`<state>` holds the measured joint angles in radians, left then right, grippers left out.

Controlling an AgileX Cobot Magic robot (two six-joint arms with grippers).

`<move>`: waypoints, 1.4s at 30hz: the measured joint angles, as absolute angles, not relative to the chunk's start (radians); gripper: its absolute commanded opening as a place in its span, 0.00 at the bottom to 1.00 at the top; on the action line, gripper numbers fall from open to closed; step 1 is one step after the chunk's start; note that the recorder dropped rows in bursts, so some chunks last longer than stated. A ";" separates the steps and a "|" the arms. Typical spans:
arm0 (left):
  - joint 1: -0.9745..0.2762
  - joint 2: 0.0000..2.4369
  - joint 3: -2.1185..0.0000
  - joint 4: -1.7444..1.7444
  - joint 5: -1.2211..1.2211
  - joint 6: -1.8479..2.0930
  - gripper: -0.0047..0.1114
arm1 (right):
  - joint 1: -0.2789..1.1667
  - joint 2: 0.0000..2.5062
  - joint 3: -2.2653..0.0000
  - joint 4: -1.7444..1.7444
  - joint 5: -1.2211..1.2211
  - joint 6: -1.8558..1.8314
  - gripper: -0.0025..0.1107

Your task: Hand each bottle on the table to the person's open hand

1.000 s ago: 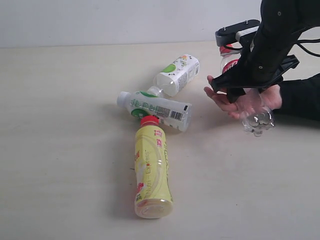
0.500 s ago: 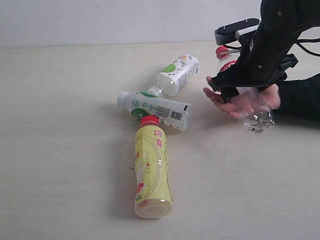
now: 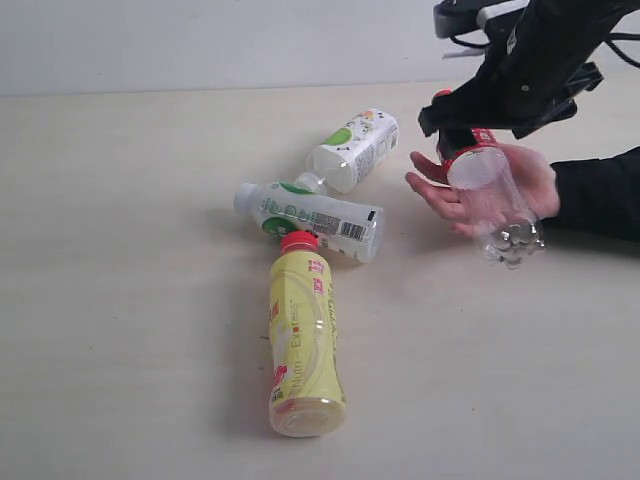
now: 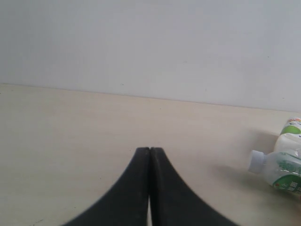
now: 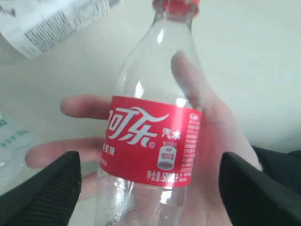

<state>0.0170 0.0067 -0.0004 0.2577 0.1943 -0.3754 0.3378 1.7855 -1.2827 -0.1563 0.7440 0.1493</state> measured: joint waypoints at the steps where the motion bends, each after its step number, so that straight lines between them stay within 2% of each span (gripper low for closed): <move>1: 0.017 0.007 0.000 0.258 0.194 -0.375 0.04 | 0.338 1.768 -1.283 -0.156 0.732 0.154 0.69; 3: 0.017 0.007 0.000 0.258 0.194 -0.375 0.04 | 0.338 1.729 -1.283 -0.152 0.717 0.161 0.65; 5: 0.017 0.007 0.000 0.258 0.194 -0.375 0.04 | 0.338 1.688 -1.283 -0.152 0.708 0.162 0.55; 11: 0.017 0.007 0.000 0.258 0.194 -0.375 0.04 | 0.338 1.552 -1.226 -0.124 0.652 0.142 0.04; 22: 0.017 0.007 0.000 0.258 0.194 -0.375 0.04 | 0.338 1.135 -0.785 0.122 0.316 -0.024 0.02; 27: 0.017 0.007 0.000 0.258 0.194 -0.375 0.04 | 0.394 0.966 -0.540 0.215 0.118 -0.070 0.02; 32: 0.017 0.007 0.000 0.258 0.194 -0.375 0.04 | 0.484 0.882 -0.368 0.231 -0.049 -0.075 0.02; 42: 0.017 0.007 0.000 0.258 0.194 -0.375 0.04 | 0.630 0.862 -0.038 0.194 -0.534 -0.056 0.02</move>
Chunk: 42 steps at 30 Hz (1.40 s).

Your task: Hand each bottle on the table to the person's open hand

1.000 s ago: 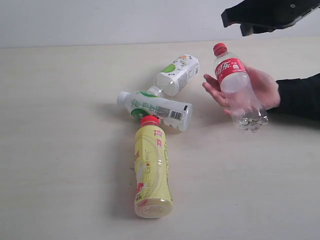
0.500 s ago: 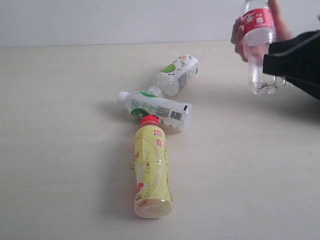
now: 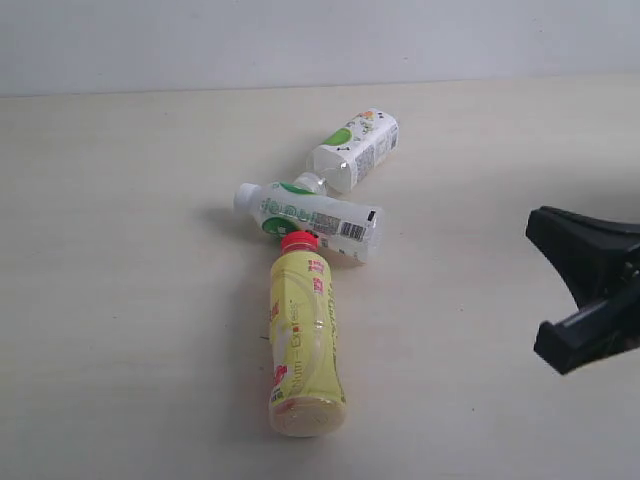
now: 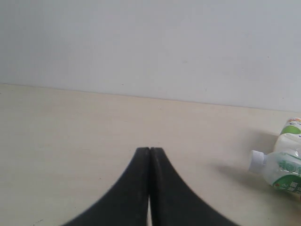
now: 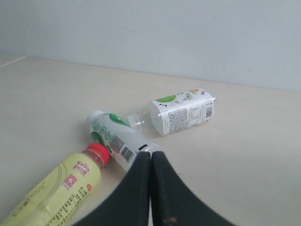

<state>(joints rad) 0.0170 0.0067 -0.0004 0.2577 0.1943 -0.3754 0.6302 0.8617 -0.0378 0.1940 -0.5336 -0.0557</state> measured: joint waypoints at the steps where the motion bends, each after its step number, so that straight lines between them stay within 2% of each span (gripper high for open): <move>1: 0.017 0.007 0.000 0.258 0.194 -0.375 0.04 | 0.635 0.860 -0.019 0.174 -0.563 -0.054 0.02; 9: 0.017 0.007 0.000 0.258 0.194 -0.375 0.04 | 0.641 0.858 -0.005 0.061 -0.593 -0.050 0.02; 42: 0.017 0.007 0.000 0.258 0.194 -0.375 0.04 | 0.641 0.858 -0.005 0.054 -0.512 0.023 0.02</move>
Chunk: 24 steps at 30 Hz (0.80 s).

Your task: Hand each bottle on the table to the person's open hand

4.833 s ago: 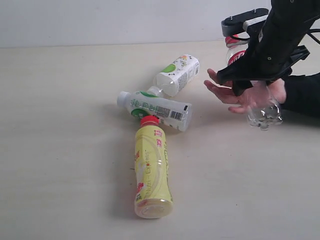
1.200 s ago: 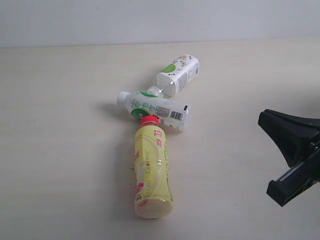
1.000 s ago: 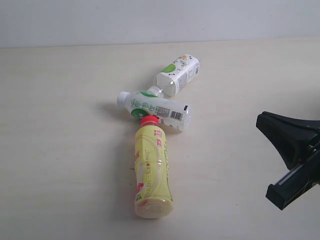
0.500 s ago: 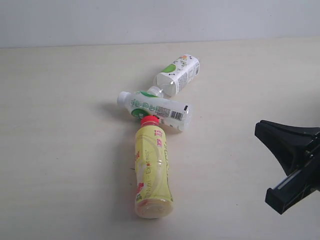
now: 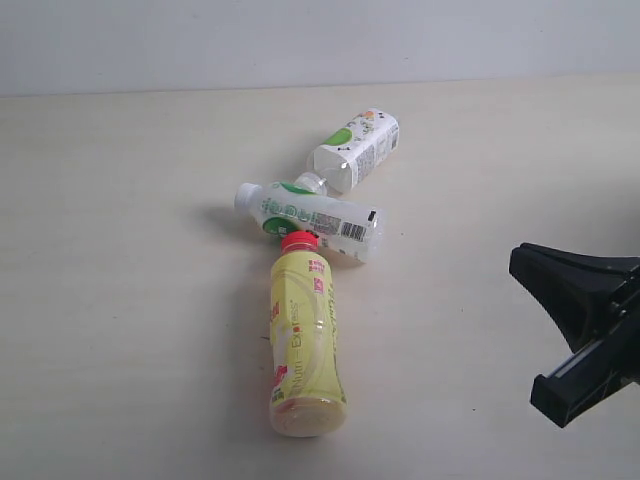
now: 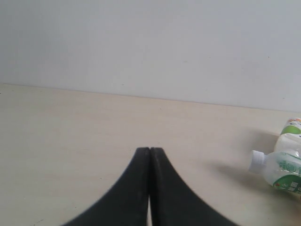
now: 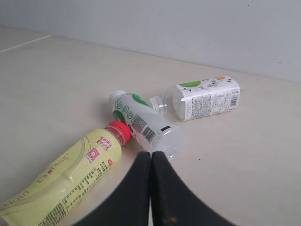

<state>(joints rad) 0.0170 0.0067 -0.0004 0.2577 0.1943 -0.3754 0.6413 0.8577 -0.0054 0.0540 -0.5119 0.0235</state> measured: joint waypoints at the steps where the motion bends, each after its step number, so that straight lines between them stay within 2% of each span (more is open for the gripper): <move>1: 0.017 0.007 0.000 0.258 0.194 -0.375 0.04 | 0.641 0.858 -0.005 0.054 -0.512 0.023 0.02; 4: 0.017 0.007 0.000 0.258 0.194 -0.375 0.04 | 0.641 0.858 -0.005 0.066 -0.507 0.023 0.02; 10: 0.017 0.007 0.000 0.258 0.194 -0.375 0.04 | 0.641 0.921 -0.005 0.326 -0.495 -0.091 0.02; 18: 0.017 0.007 0.000 0.258 0.194 -0.375 0.04 | 0.641 0.965 -0.005 0.296 -0.603 0.058 0.02; 24: 0.017 0.007 0.000 0.258 0.194 -0.375 0.04 | 0.641 0.965 -0.022 0.188 -0.572 0.265 0.02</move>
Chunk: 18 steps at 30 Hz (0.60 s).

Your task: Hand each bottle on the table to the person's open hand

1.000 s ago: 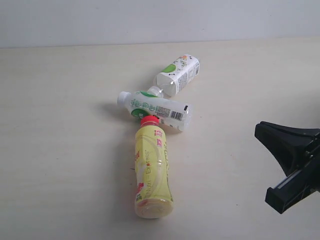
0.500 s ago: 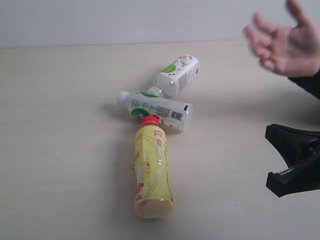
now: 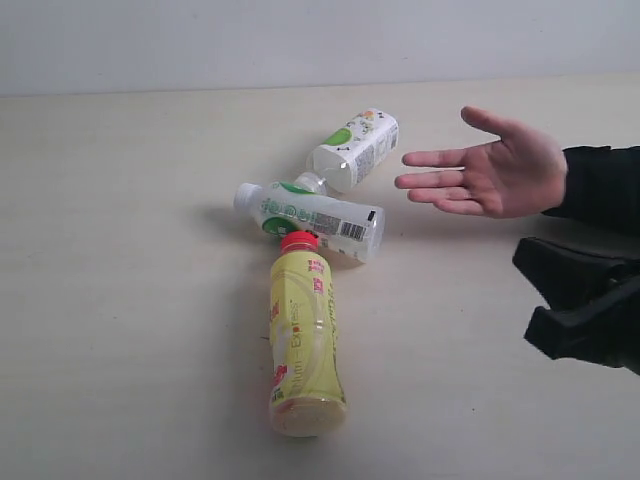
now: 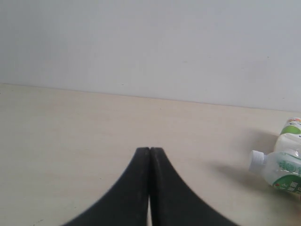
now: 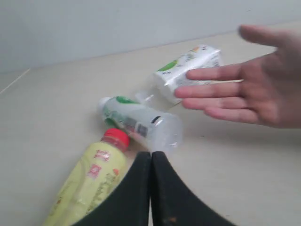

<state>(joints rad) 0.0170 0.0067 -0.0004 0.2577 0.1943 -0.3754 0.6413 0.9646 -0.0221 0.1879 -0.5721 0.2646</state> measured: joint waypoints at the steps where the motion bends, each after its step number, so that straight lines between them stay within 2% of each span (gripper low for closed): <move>1: 0.017 0.007 0.000 0.258 0.194 -0.375 0.04 | 0.641 0.965 -0.043 0.112 -0.543 0.308 0.02; 3: 0.017 0.007 0.000 0.258 0.194 -0.375 0.04 | 0.641 0.965 -0.095 -0.058 -0.502 0.415 0.05; 5: 0.017 0.007 0.000 0.258 0.194 -0.375 0.04 | 0.643 0.968 -0.166 -0.235 -0.457 0.554 0.11; 9: 0.017 0.007 0.000 0.258 0.194 -0.375 0.04 | 0.643 1.021 -0.328 -0.470 -0.295 0.766 0.32; 11: 0.017 0.007 0.000 0.258 0.194 -0.375 0.04 | 0.643 1.073 -0.403 -0.546 -0.207 0.833 0.39; 18: 0.017 0.007 0.000 0.258 0.194 -0.375 0.04 | 0.682 1.292 -0.566 -0.597 -0.061 0.893 0.51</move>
